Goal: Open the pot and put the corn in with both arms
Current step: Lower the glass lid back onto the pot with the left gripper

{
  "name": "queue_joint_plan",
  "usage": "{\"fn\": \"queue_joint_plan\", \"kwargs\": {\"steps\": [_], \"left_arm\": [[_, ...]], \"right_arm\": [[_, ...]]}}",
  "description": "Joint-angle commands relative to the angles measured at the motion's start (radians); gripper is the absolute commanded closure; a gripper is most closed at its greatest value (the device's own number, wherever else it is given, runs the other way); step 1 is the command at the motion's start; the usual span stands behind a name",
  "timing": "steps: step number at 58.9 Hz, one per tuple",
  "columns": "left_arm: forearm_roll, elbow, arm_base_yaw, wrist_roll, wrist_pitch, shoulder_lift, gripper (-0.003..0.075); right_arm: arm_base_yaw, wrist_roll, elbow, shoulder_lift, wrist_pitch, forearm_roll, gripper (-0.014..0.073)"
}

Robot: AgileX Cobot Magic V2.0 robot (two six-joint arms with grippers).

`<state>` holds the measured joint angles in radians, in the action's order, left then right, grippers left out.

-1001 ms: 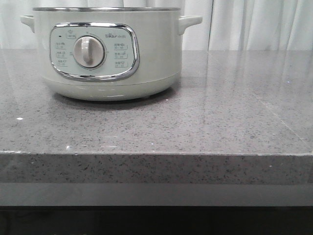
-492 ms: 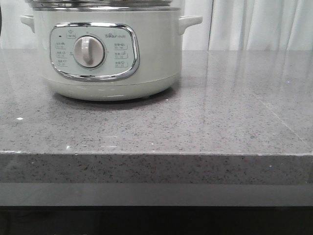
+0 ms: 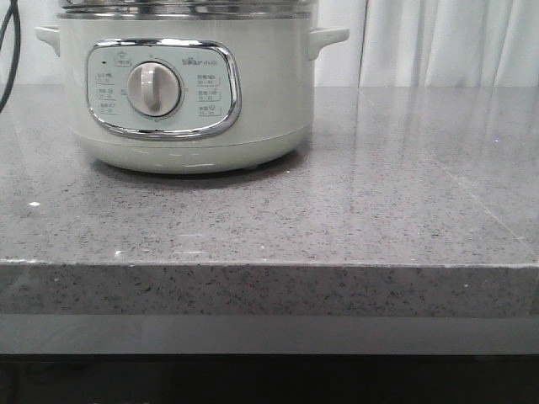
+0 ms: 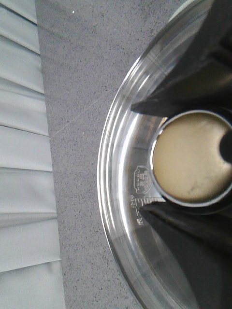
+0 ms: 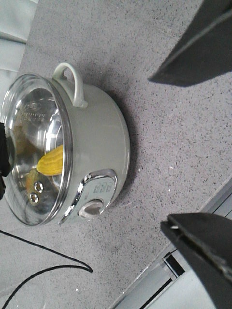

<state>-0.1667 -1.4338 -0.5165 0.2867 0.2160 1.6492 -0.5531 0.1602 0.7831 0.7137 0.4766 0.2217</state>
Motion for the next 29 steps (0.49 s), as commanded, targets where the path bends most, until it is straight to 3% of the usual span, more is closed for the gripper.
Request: {"fn": "queue_joint_plan", "kwargs": {"steps": [1, 29], "left_arm": [[-0.007, -0.044, -0.002, 0.004, -0.095, -0.053, 0.0438], [-0.057, -0.044, -0.003, 0.004, -0.105, -0.051, 0.0438]], "right_arm": [[0.0, 0.004, 0.024, -0.002, -0.069, -0.001, 0.0032], [0.0, 0.004, 0.024, -0.002, -0.068, -0.001, 0.0032]]}}
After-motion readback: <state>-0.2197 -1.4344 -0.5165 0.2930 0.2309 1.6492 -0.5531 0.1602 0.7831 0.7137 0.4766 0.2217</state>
